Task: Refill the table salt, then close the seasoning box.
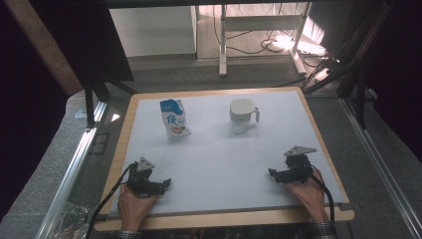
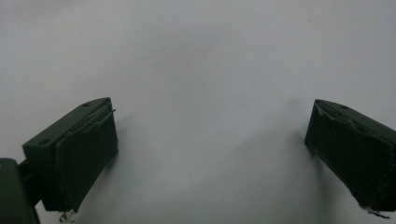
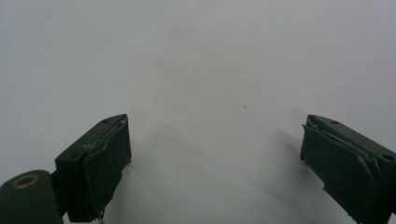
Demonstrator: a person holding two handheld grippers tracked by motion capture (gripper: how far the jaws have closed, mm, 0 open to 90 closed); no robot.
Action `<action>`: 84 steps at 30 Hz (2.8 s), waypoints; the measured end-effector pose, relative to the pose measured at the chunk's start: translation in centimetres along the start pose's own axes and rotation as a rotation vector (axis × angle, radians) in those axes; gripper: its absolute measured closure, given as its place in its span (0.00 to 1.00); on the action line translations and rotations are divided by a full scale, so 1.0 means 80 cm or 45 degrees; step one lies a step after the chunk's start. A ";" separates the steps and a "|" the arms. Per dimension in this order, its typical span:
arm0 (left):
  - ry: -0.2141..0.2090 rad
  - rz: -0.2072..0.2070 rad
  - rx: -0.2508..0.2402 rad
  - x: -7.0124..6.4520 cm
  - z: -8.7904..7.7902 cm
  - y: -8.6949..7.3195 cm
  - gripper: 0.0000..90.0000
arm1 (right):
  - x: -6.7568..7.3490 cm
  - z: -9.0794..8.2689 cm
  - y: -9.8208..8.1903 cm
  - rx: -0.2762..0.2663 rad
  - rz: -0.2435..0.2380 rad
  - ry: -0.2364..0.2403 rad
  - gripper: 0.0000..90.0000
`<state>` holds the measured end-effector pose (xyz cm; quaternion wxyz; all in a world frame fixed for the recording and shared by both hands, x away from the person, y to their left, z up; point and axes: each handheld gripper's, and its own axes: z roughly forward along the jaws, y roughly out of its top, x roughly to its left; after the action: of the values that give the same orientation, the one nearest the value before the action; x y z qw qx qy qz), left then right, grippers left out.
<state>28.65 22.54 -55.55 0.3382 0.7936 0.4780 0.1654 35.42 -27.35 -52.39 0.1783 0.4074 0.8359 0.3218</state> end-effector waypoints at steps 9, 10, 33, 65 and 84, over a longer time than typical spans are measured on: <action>-0.001 0.003 0.000 0.000 0.000 0.000 0.02 | -0.007 0.001 0.029 -0.048 0.030 0.038 0.12; -0.001 0.003 0.000 0.000 0.000 0.000 0.02 | -0.007 0.001 0.029 -0.048 0.030 0.038 0.12; -0.001 0.000 0.001 0.000 0.000 0.000 0.02 | -0.026 0.018 0.089 -0.205 0.030 0.077 0.28; -0.002 -0.001 -0.001 0.000 0.000 0.000 0.02 | -0.054 0.081 0.147 -0.225 0.093 -0.046 0.58; -0.002 -0.001 -0.001 0.000 0.000 0.000 0.02 | -0.052 0.115 0.183 -0.191 0.067 -0.155 0.64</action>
<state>28.65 22.55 -55.56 0.3390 0.7934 0.4779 0.1647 51.36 -20.28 -48.96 0.2503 0.4335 0.7861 0.3627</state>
